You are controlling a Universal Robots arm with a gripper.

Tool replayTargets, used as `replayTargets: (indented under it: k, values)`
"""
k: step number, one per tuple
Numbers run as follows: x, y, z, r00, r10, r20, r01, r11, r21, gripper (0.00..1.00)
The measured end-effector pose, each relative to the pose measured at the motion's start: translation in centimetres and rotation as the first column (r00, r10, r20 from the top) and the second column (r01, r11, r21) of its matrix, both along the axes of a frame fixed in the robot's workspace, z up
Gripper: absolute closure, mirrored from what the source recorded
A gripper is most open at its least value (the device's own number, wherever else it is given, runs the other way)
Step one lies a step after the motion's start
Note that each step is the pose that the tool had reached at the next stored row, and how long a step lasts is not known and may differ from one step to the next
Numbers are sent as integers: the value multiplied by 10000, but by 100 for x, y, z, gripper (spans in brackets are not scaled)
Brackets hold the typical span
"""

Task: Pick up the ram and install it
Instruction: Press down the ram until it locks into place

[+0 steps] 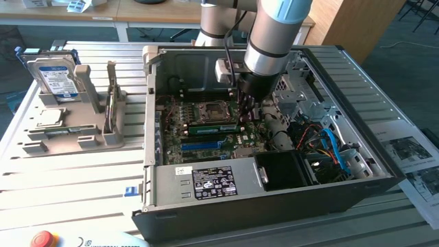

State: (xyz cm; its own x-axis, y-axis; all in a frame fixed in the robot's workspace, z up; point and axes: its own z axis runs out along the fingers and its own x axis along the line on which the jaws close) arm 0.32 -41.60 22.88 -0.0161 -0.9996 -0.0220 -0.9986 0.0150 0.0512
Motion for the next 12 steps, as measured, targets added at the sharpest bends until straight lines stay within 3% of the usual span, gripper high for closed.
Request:
replayTargets:
  k: [12]
  values:
    - [0, 2, -30, 10000, 0, 0, 0, 10000, 1, 90]
